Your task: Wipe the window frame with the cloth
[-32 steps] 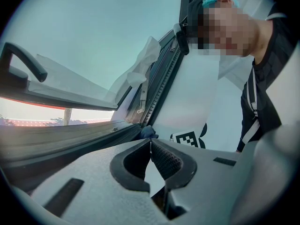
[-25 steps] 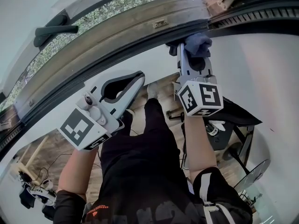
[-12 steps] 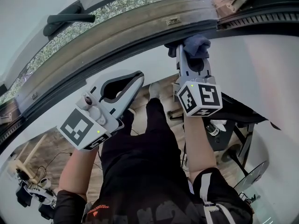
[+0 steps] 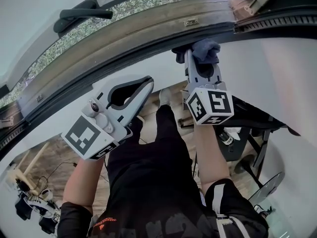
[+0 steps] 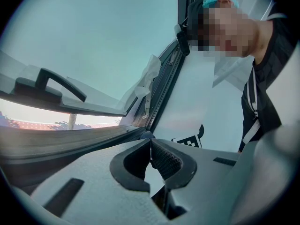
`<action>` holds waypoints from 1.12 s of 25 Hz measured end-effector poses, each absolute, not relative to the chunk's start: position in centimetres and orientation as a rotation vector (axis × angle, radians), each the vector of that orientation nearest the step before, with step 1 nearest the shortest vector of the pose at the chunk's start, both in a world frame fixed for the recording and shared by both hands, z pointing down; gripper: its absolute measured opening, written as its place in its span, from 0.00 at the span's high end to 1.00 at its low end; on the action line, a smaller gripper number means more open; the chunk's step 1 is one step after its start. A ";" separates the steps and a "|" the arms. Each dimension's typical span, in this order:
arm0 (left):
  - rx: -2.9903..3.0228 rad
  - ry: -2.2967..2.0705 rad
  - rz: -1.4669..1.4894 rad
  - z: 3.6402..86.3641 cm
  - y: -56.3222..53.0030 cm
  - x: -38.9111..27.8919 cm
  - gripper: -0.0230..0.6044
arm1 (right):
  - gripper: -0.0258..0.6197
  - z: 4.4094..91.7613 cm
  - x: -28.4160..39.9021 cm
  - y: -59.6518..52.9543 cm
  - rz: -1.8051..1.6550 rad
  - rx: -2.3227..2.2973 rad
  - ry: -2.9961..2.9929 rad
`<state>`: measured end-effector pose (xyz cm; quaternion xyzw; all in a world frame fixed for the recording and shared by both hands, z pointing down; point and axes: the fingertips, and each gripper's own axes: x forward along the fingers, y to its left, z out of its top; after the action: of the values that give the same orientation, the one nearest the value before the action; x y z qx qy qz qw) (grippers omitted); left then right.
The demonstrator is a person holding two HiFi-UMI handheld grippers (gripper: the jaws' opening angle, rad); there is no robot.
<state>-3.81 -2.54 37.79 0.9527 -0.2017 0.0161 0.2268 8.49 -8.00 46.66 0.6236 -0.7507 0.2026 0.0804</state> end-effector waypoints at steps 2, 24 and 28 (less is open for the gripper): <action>2.625 -0.562 0.041 37.8 -2.4 -4.3 0.92 | 0.88 46.7 7.8 -7.9 0.607 1.854 -2.251; 2.628 -0.612 0.016 37.0 -0.9 -7.5 0.92 | 0.88 46.1 2.9 -6.5 0.618 1.764 -2.317; 2.636 -0.612 0.013 36.5 -0.8 -7.1 0.92 | 0.88 45.5 3.4 -6.2 0.598 1.759 -2.330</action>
<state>-7.11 -0.83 36.53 0.9511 -0.2208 0.0048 0.2161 3.35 -6.23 45.46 0.5883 -0.7793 0.2001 0.0806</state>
